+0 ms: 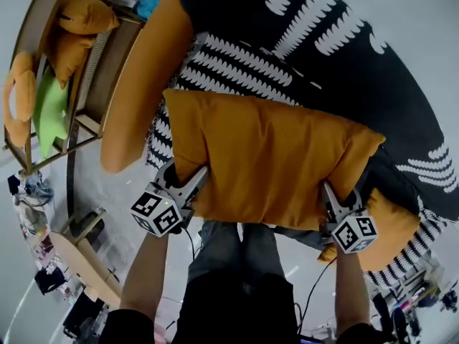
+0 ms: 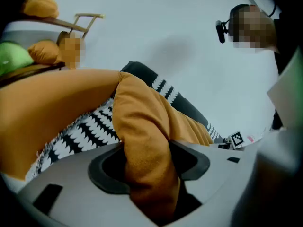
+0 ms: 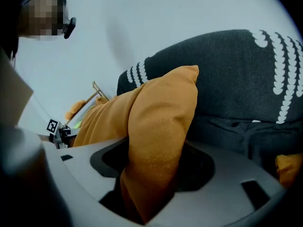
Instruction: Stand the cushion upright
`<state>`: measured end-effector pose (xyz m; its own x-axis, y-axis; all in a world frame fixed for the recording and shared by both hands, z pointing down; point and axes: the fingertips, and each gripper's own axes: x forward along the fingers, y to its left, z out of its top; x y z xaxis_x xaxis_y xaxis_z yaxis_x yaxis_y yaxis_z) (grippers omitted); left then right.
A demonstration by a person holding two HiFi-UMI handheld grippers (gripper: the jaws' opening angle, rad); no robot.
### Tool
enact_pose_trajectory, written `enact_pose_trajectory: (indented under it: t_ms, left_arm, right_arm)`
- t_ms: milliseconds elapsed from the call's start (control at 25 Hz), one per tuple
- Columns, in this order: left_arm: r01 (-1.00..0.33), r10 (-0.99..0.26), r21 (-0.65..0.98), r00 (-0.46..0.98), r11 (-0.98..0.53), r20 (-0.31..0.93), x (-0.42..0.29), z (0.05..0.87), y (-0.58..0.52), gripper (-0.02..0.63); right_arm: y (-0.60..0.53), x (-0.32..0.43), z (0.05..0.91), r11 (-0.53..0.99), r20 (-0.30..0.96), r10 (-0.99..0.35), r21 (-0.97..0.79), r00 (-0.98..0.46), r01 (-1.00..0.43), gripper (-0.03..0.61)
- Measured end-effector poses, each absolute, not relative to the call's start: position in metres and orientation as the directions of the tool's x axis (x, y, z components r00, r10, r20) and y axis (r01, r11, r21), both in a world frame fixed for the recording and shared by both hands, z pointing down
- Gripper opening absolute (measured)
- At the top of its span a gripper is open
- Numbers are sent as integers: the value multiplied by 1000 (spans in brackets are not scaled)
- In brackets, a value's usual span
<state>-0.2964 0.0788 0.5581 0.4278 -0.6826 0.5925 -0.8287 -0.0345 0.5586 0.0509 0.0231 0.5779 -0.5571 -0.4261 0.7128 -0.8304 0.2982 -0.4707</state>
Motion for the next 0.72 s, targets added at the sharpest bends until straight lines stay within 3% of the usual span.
enact_pose_trajectory:
  t_ms: [360, 720]
  left_arm:
    - [-834, -736, 462, 512, -303, 442, -297, 472, -29, 285]
    - [-806, -734, 347, 585, -479, 345, -282, 436, -130, 296]
  right_arm:
    - [-24, 59, 499, 261, 520, -705, -442, -482, -858, 305]
    - [-73, 70, 474, 179, 398, -846, -415, -355, -892, 310]
